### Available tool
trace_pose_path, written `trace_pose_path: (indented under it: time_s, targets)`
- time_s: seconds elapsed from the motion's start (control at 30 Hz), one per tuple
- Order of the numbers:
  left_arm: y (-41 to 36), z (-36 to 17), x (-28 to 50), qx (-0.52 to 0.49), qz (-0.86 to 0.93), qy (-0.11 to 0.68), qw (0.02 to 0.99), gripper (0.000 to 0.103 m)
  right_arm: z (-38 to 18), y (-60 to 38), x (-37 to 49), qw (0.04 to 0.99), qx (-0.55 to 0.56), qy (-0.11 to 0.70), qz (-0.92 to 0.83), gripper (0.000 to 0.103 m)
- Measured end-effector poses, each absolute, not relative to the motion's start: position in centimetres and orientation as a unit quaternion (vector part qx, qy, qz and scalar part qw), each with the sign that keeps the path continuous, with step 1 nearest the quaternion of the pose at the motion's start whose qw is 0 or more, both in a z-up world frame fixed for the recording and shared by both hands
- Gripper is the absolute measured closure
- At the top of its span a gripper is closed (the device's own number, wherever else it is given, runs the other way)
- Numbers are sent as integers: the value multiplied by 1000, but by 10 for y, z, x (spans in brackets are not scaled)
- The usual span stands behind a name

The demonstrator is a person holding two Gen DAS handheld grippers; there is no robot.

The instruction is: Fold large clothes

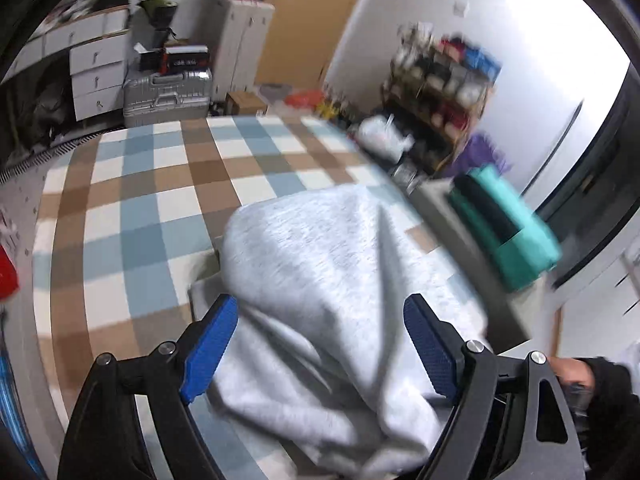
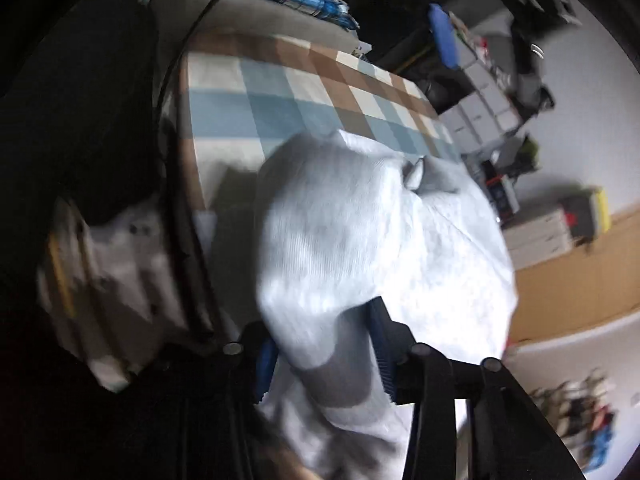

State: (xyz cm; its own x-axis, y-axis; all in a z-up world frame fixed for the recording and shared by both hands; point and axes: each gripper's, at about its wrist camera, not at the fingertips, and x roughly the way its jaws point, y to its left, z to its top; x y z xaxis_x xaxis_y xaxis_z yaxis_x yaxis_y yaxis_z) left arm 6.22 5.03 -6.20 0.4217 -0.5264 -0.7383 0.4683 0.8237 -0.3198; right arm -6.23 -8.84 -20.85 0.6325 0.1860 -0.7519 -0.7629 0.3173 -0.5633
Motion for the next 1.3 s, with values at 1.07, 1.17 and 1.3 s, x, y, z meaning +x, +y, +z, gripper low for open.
trace_pose_path:
  time_s: [1.07,1.17,1.3]
  targets:
    - [74,-126,139,-88,-261,586,762,80,-210,-238,56,781,110,518,331,85]
    - [79,-117,118,-99,-247,589,763,51,-205,-235,60,783,98,521,327,86]
    - [60,-130,92,-90,-280,600,744,39,-204,-238,57,779,120,519,330,86]
